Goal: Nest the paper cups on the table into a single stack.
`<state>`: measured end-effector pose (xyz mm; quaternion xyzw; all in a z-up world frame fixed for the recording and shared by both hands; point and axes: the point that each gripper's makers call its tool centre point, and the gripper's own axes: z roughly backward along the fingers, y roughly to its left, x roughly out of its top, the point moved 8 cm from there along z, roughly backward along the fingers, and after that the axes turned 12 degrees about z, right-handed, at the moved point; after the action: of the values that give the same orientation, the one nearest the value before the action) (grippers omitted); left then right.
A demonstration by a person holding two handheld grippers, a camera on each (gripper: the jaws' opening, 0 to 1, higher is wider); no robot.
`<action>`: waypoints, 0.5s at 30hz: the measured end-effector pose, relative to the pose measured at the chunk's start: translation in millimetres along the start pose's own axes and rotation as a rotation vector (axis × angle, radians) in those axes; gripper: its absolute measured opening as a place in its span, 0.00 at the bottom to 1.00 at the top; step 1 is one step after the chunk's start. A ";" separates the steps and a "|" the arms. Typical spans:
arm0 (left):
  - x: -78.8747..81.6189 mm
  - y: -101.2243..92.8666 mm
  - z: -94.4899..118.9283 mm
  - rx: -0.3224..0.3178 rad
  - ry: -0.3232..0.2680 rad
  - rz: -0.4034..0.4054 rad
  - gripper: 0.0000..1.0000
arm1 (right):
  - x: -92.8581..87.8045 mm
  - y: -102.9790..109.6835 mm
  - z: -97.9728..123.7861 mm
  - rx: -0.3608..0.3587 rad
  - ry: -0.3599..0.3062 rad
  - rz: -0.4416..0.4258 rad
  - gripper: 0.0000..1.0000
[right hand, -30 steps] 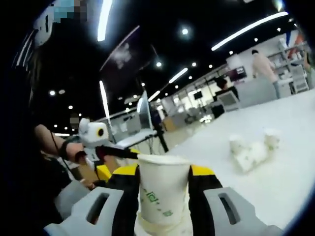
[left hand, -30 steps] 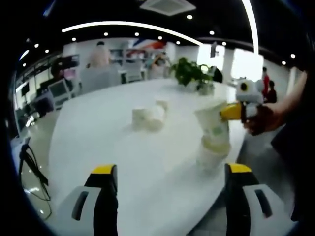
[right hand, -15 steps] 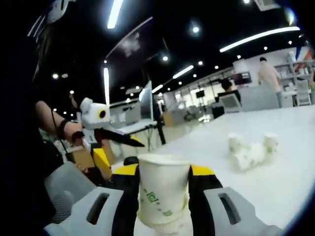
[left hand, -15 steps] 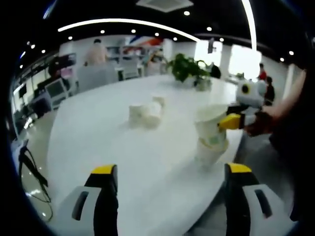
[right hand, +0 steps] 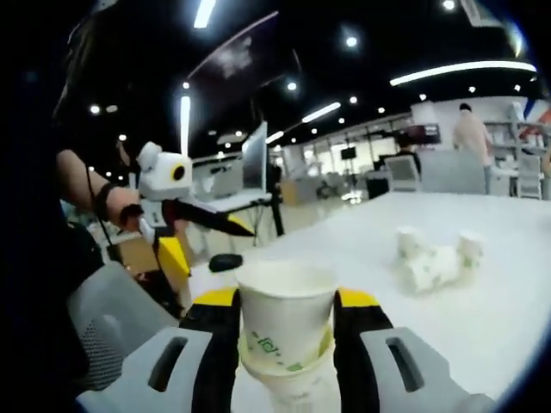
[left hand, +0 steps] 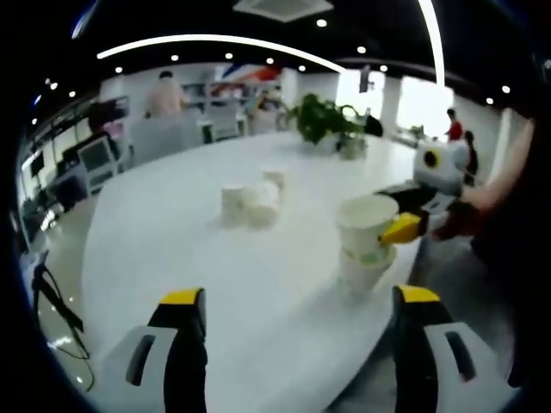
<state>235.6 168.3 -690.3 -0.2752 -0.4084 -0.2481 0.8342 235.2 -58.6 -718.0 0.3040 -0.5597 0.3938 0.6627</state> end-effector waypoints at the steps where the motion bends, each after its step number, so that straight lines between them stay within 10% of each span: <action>1: -0.2 1.1 0.5 0.001 -0.002 0.003 0.88 | 0.2 1.5 0.0 0.001 0.006 0.013 0.40; 15: -4.3 0.2 0.6 -0.002 0.003 0.008 0.88 | -4.5 7.4 1.7 0.015 0.061 0.046 0.51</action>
<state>233.0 169.7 -693.6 -0.2775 -0.4058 -0.2455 0.8355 227.7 -57.2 -722.4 0.2838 -0.5431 0.4223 0.6679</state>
